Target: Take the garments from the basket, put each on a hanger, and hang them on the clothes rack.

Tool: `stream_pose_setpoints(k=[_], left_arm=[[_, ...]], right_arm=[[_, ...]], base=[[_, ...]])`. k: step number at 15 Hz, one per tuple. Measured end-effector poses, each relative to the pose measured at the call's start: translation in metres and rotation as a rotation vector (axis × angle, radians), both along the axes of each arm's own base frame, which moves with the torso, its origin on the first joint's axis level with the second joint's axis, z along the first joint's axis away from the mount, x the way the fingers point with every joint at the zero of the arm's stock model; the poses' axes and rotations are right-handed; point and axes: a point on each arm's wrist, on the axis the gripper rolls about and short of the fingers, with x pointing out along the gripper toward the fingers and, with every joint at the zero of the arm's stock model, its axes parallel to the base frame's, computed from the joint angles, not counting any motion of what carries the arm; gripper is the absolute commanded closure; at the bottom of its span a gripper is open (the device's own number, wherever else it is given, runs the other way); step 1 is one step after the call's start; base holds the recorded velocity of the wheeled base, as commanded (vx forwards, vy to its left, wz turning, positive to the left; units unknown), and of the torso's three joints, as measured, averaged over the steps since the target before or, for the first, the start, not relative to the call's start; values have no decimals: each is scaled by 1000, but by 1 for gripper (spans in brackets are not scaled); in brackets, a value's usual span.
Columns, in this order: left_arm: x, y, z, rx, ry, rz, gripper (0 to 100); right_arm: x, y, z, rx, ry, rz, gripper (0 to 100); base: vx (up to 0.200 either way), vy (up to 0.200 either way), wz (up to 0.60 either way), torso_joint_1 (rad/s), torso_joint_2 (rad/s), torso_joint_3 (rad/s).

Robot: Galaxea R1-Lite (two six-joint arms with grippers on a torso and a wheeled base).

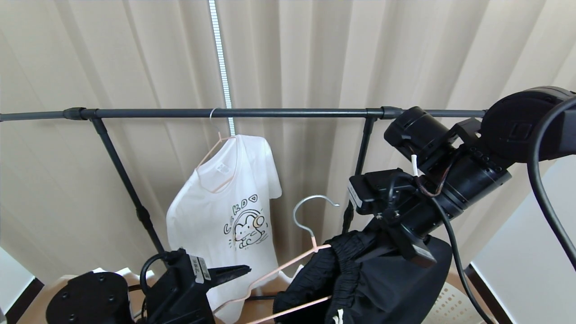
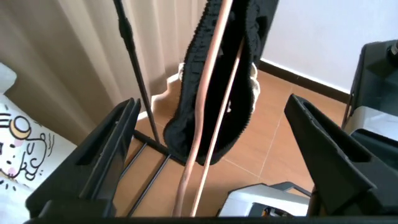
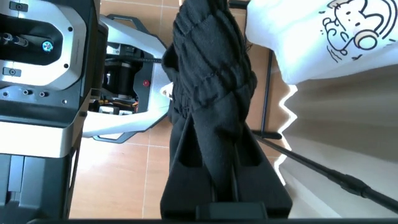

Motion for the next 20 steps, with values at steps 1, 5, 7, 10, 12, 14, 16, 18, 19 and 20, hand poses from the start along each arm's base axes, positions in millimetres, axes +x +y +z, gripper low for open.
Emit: stream_pose_setpoints(k=[1, 5, 7, 10, 12, 14, 16, 18, 19, 20], left_arm=[[2, 4, 2, -18, 10, 28, 0], [26, 18, 18, -178, 63, 161, 0], [31, 25, 23, -212, 64, 171, 0], [34, 27, 28, -227, 42, 185, 0], [35, 28, 28, -217, 56, 200, 0], [35, 31, 22, -156, 116, 287, 0], [33, 33, 19, -101, 176, 336, 0], [30, 30, 19, -56, 229, 342, 0], [28, 25, 19, -39, 264, 333, 0], [26, 20, 18, -42, 311, 328, 0]], right_arm=[[0, -1, 2, -6, -8, -12, 100], [1, -2, 10, -27, -82, -84, 100], [1, -4, 14, -35, -111, -166, 100], [-8, -9, 19, -6, -115, -211, 100], [-13, -15, 17, 27, -111, -270, 100], [-18, -19, 11, 90, -121, -342, 100], [-23, -22, 3, 174, -136, -417, 100], [-32, -28, -5, 233, -143, -462, 100], [-38, -32, -7, 262, -155, -474, 100], [-43, -35, -9, 284, -162, -484, 100]], base=[[0, 0, 0, 0, 0, 0], [0, 0, 0, 0, 0, 0], [0, 0, 0, 0, 0, 0], [0, 0, 0, 0, 0, 0], [0, 0, 0, 0, 0, 0], [0, 0, 0, 0, 0, 0], [0, 0, 0, 0, 0, 0], [0, 0, 0, 0, 0, 0], [0, 0, 0, 0, 0, 0], [0, 0, 0, 0, 0, 0]])
